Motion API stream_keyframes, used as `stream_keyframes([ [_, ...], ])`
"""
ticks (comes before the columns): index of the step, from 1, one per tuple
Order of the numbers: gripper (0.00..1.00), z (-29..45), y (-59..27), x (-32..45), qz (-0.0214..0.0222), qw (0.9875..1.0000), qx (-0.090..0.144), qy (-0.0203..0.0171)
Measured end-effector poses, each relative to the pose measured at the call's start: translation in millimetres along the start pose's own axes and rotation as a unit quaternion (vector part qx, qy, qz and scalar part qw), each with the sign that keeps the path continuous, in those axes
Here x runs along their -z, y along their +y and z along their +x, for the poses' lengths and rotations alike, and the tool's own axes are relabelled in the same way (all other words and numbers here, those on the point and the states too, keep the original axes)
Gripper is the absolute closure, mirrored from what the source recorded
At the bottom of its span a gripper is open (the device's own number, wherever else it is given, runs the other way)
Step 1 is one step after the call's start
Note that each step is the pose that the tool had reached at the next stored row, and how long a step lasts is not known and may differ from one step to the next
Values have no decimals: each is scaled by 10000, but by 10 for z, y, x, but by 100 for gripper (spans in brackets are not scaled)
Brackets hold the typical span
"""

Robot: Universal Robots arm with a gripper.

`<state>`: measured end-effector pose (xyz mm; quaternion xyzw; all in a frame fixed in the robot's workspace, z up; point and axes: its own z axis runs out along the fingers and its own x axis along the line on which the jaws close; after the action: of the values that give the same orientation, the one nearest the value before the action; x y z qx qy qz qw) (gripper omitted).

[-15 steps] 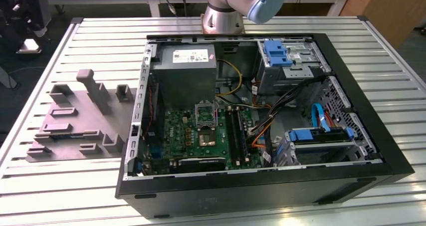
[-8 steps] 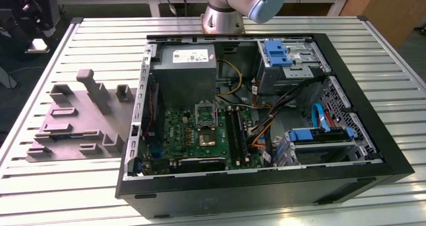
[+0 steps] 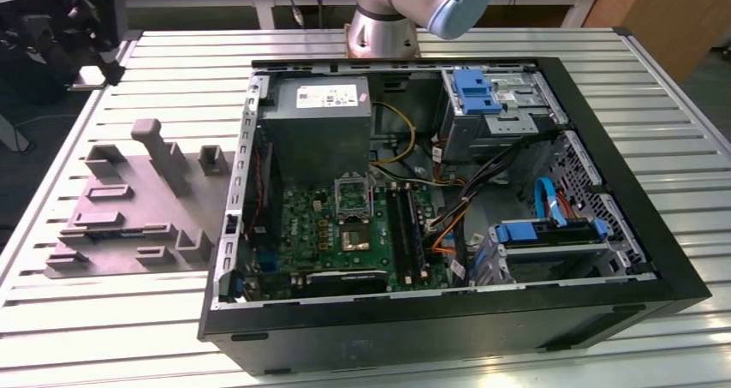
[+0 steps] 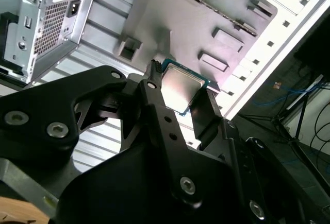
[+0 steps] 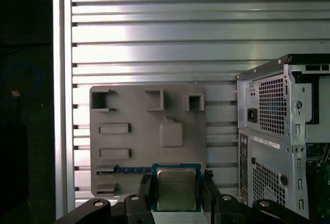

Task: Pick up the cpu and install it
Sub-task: 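Pick up the cpu and move it towards the insertion slot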

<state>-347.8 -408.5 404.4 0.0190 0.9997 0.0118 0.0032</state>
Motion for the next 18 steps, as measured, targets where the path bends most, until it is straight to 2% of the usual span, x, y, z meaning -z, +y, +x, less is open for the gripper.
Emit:
stream_keyframes([
  [7,53,-165,6,-1,0,10000,0,0],
  [18,53,-381,15,-3,0,10000,0,0],
])
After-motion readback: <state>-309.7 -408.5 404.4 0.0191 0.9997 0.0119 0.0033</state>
